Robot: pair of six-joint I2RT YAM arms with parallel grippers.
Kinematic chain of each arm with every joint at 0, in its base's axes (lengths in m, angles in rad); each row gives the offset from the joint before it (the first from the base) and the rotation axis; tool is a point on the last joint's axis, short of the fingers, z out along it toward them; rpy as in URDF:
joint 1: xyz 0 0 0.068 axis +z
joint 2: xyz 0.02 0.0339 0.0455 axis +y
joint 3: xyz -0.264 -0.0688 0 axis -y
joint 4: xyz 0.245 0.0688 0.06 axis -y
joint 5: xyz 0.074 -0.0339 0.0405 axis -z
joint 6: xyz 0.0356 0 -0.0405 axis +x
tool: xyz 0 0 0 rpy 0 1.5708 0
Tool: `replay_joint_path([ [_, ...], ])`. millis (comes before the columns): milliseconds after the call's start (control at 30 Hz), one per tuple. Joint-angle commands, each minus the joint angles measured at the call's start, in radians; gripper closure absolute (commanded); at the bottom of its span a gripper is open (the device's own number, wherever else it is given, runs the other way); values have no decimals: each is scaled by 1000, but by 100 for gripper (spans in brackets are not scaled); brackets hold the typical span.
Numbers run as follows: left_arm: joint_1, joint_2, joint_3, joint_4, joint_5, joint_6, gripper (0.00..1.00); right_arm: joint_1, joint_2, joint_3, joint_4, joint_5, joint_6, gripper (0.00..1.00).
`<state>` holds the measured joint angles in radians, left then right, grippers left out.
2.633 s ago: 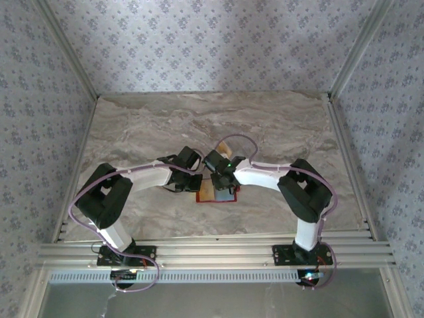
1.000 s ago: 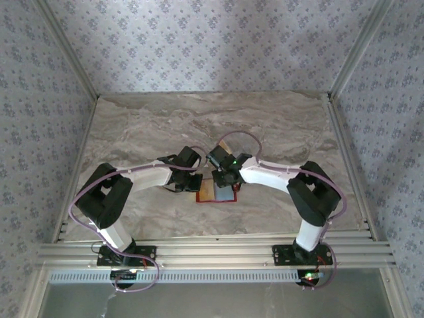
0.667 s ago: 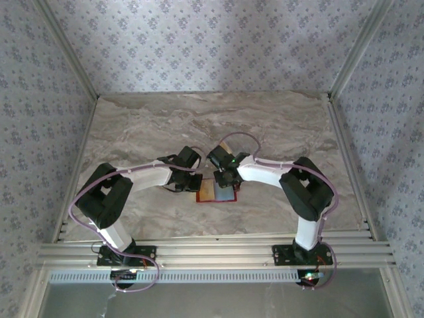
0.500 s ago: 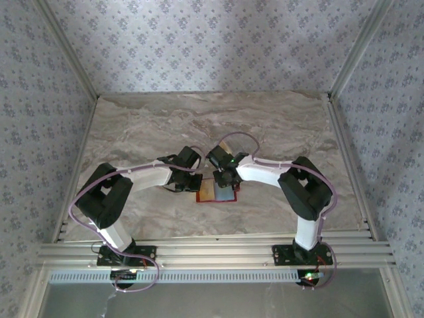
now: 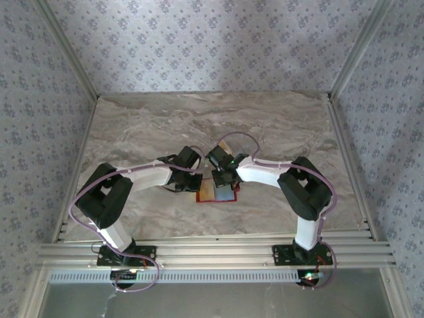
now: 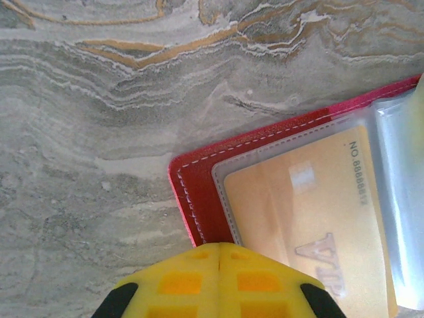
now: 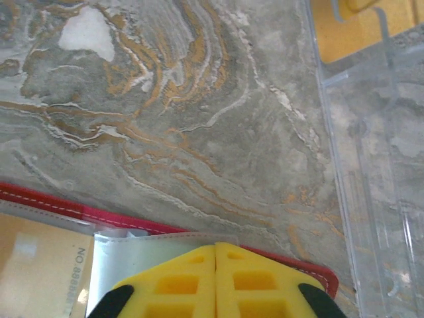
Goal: Put the credit cards into the card holder
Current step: Flip over the card slot in the card holder.
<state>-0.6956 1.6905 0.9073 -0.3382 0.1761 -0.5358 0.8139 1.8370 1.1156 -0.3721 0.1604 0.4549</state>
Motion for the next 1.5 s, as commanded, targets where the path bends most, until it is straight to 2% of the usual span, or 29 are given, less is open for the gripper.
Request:
replay_joint_path([
  [0, -23, 89, -31, 9, 47, 5, 100, 12, 20, -46, 5, -82, 11, 100],
  [100, -24, 92, -30, 11, 51, 3, 100, 9, 1, -53, 21, -115, 10, 100],
  [300, -23, 95, -28, 10, 48, 3, 100, -5, -62, -74, 105, -269, 4, 100],
  [567, -23, 103, -25, 13, 52, 1, 100, 2, -52, -70, 184, -407, 53, 100],
  [667, -23, 107, -24, 13, 54, 0, 100, 8, -51, -80, 208, -446, 72, 90],
  [1067, -5, 93, -41, 37, 92, -11, 100, 61, -81, -156, 303, -468, 148, 47],
  [1333, 12, 76, -59, 57, 125, -22, 99, 58, -117, -162, 358, -525, 162, 35],
  [1467, 22, 51, -71, 65, 136, -27, 98, 48, -110, -137, 355, -542, 156, 34],
])
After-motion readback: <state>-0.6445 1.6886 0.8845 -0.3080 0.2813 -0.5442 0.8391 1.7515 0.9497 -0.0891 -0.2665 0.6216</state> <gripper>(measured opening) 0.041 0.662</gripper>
